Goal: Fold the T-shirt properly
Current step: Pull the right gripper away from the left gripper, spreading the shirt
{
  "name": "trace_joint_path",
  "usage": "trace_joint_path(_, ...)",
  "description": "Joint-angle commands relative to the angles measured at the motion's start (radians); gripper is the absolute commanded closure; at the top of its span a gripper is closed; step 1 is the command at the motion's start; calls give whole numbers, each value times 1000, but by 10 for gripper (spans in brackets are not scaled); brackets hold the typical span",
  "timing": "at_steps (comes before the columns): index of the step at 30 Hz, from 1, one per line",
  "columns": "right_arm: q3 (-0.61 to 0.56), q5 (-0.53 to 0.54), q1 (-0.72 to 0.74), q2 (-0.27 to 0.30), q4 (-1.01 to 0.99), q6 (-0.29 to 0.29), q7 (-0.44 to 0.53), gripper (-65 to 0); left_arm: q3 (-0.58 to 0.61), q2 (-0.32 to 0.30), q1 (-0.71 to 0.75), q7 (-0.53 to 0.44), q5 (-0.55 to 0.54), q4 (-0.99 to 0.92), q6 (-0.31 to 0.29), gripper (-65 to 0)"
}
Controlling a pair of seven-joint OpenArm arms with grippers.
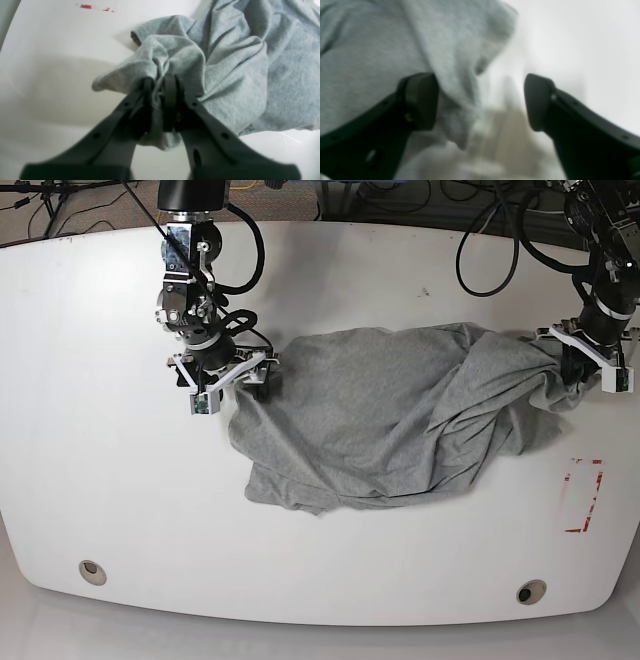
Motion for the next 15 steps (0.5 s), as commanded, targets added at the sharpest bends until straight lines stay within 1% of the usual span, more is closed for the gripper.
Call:
trace_joint_path(1, -3, 8, 12, -3, 19, 8, 28, -346, -6, -13, -5, -21, -9, 16, -3, -38)
trace_joint_path(6, -6, 10, 0, -5, 22, 8, 28, -149, -6, -13, -5, -21, -9, 16, -3, -38)
trace_joint_path(8, -7, 10, -5, -5, 23, 8, 28, -59, -8, -13, -5, -21, -9, 16, -3, -38)
trace_joint_path(10, -9, 10, -9, -5, 50, 8, 24, 0, -8, -13, -7, -21, -9, 18, -3, -38)
trace_joint_path(15, -9, 10, -41, -14, 134, 6, 9, 0, -17, -13, -7, -24, -11, 18, -3, -36)
